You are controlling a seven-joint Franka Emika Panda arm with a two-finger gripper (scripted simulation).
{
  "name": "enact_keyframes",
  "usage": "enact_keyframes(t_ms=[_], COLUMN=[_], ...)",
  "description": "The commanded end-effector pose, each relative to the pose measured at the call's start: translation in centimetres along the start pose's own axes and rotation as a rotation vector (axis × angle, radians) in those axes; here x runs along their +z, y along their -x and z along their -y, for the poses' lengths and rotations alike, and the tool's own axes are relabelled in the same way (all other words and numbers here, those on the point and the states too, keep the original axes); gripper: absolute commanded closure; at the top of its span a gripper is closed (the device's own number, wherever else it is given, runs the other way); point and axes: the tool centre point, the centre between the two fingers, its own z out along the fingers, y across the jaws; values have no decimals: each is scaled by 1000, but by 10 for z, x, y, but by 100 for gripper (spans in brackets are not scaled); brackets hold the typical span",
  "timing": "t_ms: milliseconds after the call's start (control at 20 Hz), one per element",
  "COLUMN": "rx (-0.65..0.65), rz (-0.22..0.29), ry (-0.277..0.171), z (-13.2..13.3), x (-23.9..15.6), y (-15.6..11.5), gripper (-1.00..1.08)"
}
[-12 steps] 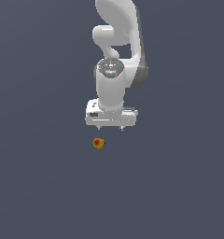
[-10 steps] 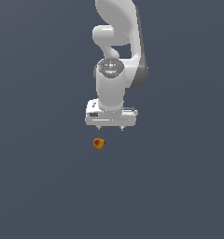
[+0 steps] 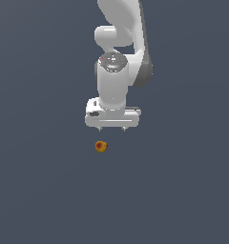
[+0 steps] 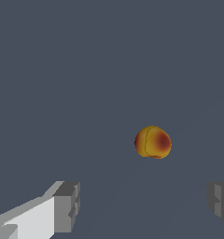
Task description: Pick up the object and move it to a goal position.
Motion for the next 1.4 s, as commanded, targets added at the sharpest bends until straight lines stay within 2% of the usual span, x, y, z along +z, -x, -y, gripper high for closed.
enact_keyframes(t_ms=[0, 650, 1350], rx=[-1, -88, -389], rz=[1, 2, 6], ry=[1, 2, 3], z=[0, -4, -17], x=[0, 6, 27], y=[0, 0, 1], gripper=[-92, -92, -92])
